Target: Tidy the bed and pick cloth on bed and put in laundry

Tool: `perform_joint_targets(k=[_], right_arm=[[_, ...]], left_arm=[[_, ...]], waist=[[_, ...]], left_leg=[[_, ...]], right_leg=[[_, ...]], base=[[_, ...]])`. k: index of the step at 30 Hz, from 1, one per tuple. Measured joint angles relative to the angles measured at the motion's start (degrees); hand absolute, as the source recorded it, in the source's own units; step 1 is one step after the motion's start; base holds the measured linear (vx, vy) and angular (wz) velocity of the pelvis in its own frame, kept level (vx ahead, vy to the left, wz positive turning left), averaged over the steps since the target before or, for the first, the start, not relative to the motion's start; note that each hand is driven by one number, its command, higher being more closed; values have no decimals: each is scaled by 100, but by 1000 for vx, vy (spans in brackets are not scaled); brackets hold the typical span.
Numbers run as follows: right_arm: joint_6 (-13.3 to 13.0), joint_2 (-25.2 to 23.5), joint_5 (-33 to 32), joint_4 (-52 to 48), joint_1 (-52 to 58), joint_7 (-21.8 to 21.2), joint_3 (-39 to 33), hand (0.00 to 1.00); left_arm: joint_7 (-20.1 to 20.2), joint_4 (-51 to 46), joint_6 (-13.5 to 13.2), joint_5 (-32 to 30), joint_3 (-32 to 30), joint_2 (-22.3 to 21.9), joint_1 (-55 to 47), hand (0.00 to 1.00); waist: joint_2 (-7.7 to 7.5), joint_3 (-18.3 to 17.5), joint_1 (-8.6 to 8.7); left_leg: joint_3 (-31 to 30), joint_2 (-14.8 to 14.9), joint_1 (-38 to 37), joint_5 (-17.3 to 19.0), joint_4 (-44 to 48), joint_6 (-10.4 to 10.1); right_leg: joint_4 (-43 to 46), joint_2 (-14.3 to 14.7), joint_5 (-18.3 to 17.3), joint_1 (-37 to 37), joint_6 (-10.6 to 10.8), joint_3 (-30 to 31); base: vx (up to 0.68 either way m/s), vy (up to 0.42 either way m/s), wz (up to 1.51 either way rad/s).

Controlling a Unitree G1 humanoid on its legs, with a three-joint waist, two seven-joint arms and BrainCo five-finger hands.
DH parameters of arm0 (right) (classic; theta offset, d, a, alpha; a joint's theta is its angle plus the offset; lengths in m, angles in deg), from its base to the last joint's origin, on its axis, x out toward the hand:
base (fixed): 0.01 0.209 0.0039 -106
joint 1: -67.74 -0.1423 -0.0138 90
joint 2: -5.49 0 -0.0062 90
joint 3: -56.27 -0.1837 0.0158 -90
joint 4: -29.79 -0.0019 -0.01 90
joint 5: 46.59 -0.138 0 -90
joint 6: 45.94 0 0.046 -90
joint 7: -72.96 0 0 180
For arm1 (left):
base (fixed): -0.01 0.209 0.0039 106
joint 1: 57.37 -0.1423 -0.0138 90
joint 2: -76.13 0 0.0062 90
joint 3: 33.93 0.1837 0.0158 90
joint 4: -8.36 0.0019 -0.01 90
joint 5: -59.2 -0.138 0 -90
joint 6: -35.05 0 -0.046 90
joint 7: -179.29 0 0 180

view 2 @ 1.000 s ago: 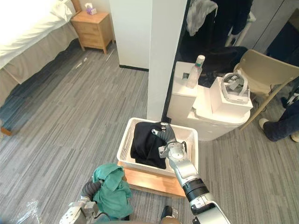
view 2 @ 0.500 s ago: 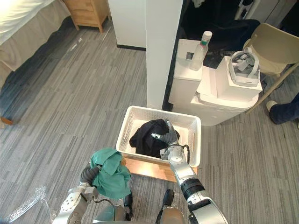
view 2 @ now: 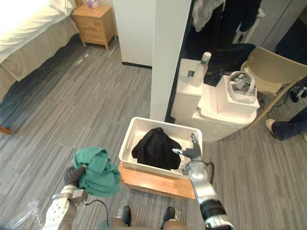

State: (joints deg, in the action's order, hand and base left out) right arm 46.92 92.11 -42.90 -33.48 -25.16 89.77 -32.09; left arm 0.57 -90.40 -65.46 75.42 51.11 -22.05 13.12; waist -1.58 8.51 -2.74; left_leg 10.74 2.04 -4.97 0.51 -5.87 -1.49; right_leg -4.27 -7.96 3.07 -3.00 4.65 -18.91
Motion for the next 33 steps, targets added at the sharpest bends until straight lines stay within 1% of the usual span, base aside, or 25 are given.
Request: perform_joint_targets(k=[2, 3, 4, 6, 7, 10, 11, 13, 14, 15, 17, 18, 19, 21, 22, 23, 24, 26, 28, 30, 32, 33], right_arm=[[71, 1, -5, 16, 359, 20, -221, 0], [107, 1, -6, 32, 444, 19, -258, 0], [124, -19, -6, 213, 608, -18, -344, 0], [132, -60, -10, 480, 840, -110, -345, 0], [132, -133, -9, 612, 1004, -190, -319, 0], [132, -340, -11, 877, 1352, -307, -284, 0], [132, -423, -13, 977, 1554, -331, -197, 0], [134, -547, -14, 1098, 1813, -408, -105, 0], [129, -609, -13, 1168, 1981, -509, -39, 0], [115, -644, -14, 1185, 2023, -548, -68, 0], [97, -669, -6, 1281, 2156, -662, -118, 0], [33, -691, -2, 1355, 2253, -736, -141, 0], [-6, -692, -3, 1399, 2324, -776, -145, 0], [-138, -739, -14, 1520, 2442, -844, -232, 0], [-223, -744, -86, 1596, 2480, -909, -273, 0], [-259, -745, -165, 1621, 2511, -940, -332, 0], [-355, -743, -303, 1715, 2536, -998, -443, 0], [-454, -771, -411, 1835, 2546, -1112, -617, 0], [-580, -833, -401, 1983, 2572, -1232, -892, 0], [-577, -857, -398, 2077, 2604, -1286, -1048, 0], [-577, -929, -400, 2166, 2692, -1343, -1251, 0], [-579, -966, -410, 2179, 2781, -1403, -1357, 0]], left_arm=[[17, -488, -265, 0, -25, 33, 80, 100], [23, -598, -333, 1, -25, 47, 119, 100], [55, -788, -437, 10, -21, 79, 292, 100], [98, -808, -542, 30, 73, 190, 580, 100], [136, -808, -588, 66, 139, 256, 732, 100], [148, -809, -638, 65, 397, 280, 1029, 100], [139, -809, -656, 63, 585, 279, 1136, 100], [115, -812, -676, 10, 836, 269, 1285, 100], [86, -818, -676, -6, 999, 263, 1464, 100], [82, -819, -677, -7, 1029, 260, 1534, 100], [53, -820, -676, -36, 1126, 264, 1798, 100], [-34, -820, -677, -239, 1162, 263, 1932, 100], [-60, -818, -675, -256, 1182, 261, 2000, 100], [-194, -780, -661, -450, 1237, 240, 2308, 100], [-284, -728, -629, -502, 1245, 240, 2471, 100], [-320, -655, -618, -559, 1246, 240, 2566, 100], [-419, -460, -582, -661, 1237, 248, 2746, 100], [-558, -51, -462, -784, 1226, 245, 3004, 100], [-667, 482, -233, -884, 1218, 250, 3215, 100], [-683, 656, -125, -896, 1218, 250, 3231, 100], [-744, 869, -77, -910, 1221, 247, 3234, 100], [-802, 989, 29, -987, 1216, 243, 3235, 100]], waist=[[24, -187, 56], [34, -239, 74], [58, -305, 137], [74, -368, 234], [73, -434, 211], [97, -482, 270], [114, -530, 296], [148, -610, 384], [150, -646, 471], [151, -667, 492], [129, -708, 589], [133, -743, 637], [95, -792, 658], [69, -816, 741], [56, -823, 811], [69, -827, 809], [101, -831, 807], [140, -857, 840], [140, -858, 968], [137, -859, 963], [132, -854, 968], [130, -848, 965]], left_leg=[[53, -7, -22, -2, 3, -10], [86, -8, -38, -11, 4, 2], [132, -14, -137, -25, 33, 10], [229, -5, -267, -7, 33, -16], [375, -1, -325, 11, 31, -37], [566, 14, -423, 112, -1, -58], [734, 33, -485, 218, -3, -16], [1270, 128, -593, 258, -2, -26], [1478, 149, -684, 272, -3, -39], [1535, 155, -708, 282, -3, -47], [1723, 196, -809, 315, -3, -86], [1844, 231, -827, 338, -4, -119], [1946, 254, -827, 347, -4, -134], [2289, 355, -874, 330, -4, -210], [2393, 383, -918, 326, -3, -262], [2450, 392, -946, 323, -2, -299], [2557, 404, -1000, 326, -2, -355], [2647, 406, -1019, 312, 0, -349], [2704, 406, -1019, 321, 4, -366], [2825, 407, -1021, 338, 12, -392], [2871, 408, -1012, 342, 30, -398], [2928, 409, -1010, 355, 30, -416]], right_leg=[[1, -4, 6, -2, 7, 51], [0, -5, 7, -2, 8, 76], [-4, -7, 11, -79, 11, 102], [-3, 0, 11, -197, 11, 130], [-5, 9, 12, -198, 10, 245], [-1, 19, 13, -246, 11, 362], [7, 27, 19, -250, 22, 433], [46, 29, 19, -261, 24, 535], [79, 54, 18, -243, 25, 683], [83, 63, 19, -239, 25, 731], [108, 123, 15, -230, 21, 881], [110, 161, 5, -189, 6, 985], [113, 179, 1, -160, -1, 1037], [115, 236, -20, -140, -34, 1056], [119, 268, -32, -144, -53, 1138], [119, 287, -34, -142, -57, 1188], [117, 316, -40, -147, -66, 1268], [97, 337, -41, -129, -67, 1349], [79, 352, -41, -109, -67, 1384], [76, 377, -40, -50, -66, 1506], [75, 390, -39, -18, -66, 1544], [76, 401, -39, 12, -66, 1593]], base=[[40, 23, -10], [78, 23, -18], [71, 15, -10], [30, 12, -14], [-11, 9, -29], [-52, 0, -28], [-62, 9, -29], [-33, 13, -35], [-26, 11, -43], [-33, 6, -49], [-25, -7, -44], [-9, -15, -47], [16, -21, -36], [51, -39, -18], [45, -35, -19], [44, -14, -35], [41, -5, -37], [38, -6, -25], [28, -10, -12], [13, -1, -26], [12, -9, -20], [4, -11, -15]])
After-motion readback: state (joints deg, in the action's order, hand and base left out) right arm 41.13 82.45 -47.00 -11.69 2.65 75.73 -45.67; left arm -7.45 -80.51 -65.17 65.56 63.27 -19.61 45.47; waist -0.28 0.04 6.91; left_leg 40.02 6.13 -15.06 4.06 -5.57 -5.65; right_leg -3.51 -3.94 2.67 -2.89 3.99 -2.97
